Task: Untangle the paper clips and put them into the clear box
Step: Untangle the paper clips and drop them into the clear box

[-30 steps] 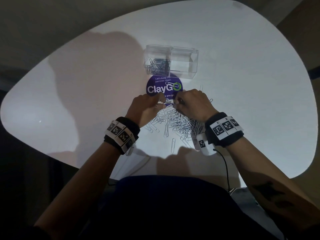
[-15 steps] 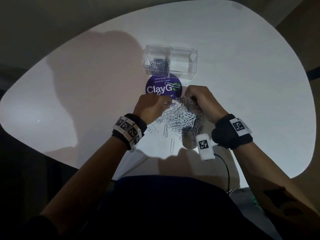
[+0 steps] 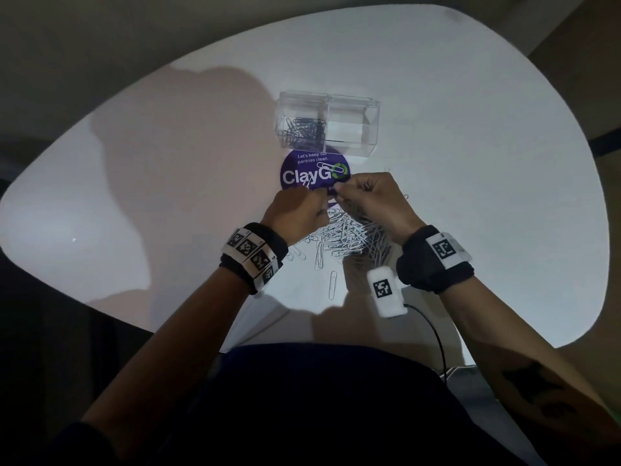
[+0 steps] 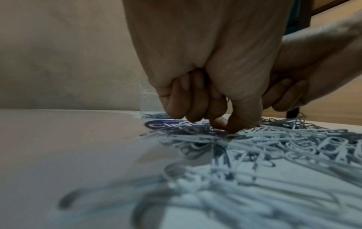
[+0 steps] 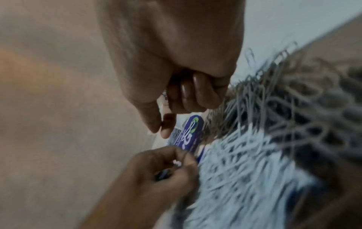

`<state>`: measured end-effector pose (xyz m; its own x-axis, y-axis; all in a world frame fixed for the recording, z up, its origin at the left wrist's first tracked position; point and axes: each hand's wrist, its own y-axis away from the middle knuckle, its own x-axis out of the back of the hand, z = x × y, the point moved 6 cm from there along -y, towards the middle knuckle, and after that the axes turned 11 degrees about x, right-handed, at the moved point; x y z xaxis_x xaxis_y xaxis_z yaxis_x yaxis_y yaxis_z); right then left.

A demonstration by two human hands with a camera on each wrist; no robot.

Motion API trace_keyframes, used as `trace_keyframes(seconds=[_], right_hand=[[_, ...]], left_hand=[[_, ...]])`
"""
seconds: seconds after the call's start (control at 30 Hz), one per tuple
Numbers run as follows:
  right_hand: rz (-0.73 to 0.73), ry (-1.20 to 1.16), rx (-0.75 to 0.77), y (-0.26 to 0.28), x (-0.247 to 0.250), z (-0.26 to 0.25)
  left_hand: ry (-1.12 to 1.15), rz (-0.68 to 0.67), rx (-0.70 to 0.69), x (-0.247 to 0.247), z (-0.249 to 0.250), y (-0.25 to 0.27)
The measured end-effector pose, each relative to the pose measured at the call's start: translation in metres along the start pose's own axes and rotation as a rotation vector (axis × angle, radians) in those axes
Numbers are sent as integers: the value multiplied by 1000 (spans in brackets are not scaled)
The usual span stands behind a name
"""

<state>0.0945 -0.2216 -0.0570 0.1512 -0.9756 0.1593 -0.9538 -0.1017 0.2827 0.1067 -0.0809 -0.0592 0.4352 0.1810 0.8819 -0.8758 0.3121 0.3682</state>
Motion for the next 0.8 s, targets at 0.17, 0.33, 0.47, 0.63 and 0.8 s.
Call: trace_keyframes(seconds=[0.17, 0.33, 0.47, 0.63, 0.8], right_hand=[[-71, 655, 210, -5, 4, -11], [-183, 925, 293, -5, -10, -8], [-188, 914, 277, -4, -12, -7], [-138, 857, 238, -5, -4, -3], [-109, 891, 311, -5, -6, -7]], left_hand=[[16, 67, -18, 4, -16, 12], [-48, 149, -31, 2, -14, 17], [-74, 157, 15, 1, -11, 16], [52, 148, 47, 7, -20, 17], [67, 150, -64, 9, -26, 27]])
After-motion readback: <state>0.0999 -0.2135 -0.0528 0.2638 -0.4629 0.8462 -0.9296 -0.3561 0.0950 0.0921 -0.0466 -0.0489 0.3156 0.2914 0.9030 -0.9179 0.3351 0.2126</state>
